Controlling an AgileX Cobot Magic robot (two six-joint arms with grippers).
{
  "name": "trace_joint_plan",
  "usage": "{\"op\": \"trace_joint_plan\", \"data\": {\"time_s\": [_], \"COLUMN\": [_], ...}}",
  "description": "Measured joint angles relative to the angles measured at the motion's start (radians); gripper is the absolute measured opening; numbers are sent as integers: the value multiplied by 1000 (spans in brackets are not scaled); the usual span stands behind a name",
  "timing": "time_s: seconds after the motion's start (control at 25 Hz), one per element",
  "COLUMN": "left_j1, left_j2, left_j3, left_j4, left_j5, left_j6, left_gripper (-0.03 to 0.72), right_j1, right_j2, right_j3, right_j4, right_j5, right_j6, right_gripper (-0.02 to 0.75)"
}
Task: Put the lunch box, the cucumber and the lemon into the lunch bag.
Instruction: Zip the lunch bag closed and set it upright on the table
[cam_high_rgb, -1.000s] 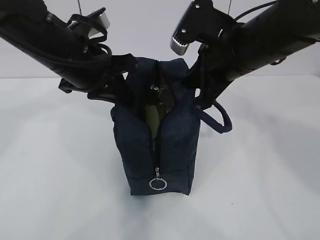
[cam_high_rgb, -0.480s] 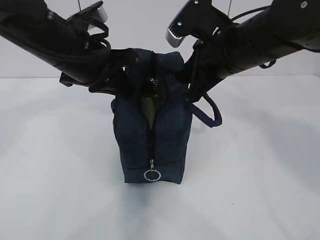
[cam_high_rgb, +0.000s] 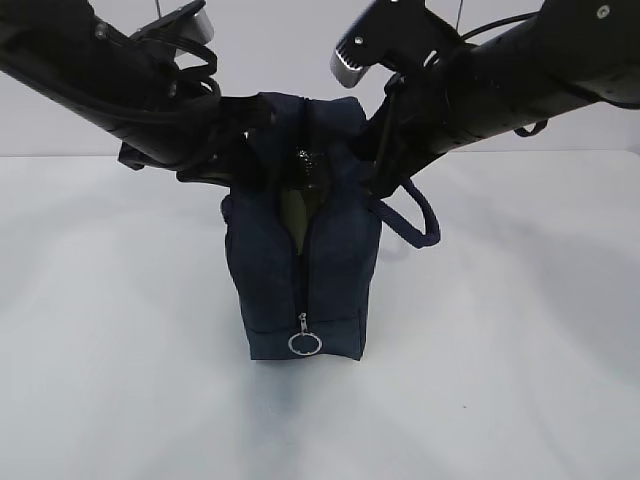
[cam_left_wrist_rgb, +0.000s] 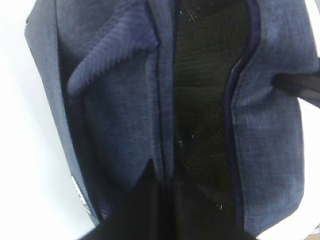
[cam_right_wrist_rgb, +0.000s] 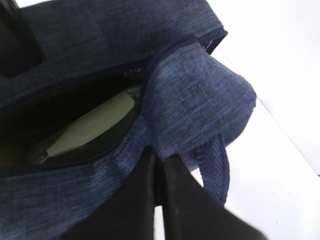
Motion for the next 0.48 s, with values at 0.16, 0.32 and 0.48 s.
{"op": "trace_joint_plan", "data": {"time_s": [0.16,0.32,0.48], "left_j1": [0,0,0], "left_j2": [0,0,0], "left_j3": [0,0,0], "left_j4": [20,26,26], "left_j5": [0,10,32], "left_j6": [0,0,0], "left_gripper": [-7,7,196], "right_j1": [0,0,0], "right_j2": [0,1,1], "right_j3": [0,0,-3], "right_j4": [11,48,73], "right_j5": [-2,-2,-21], "right_j6": [0,0,-1], "right_gripper": [8,34,260]}}
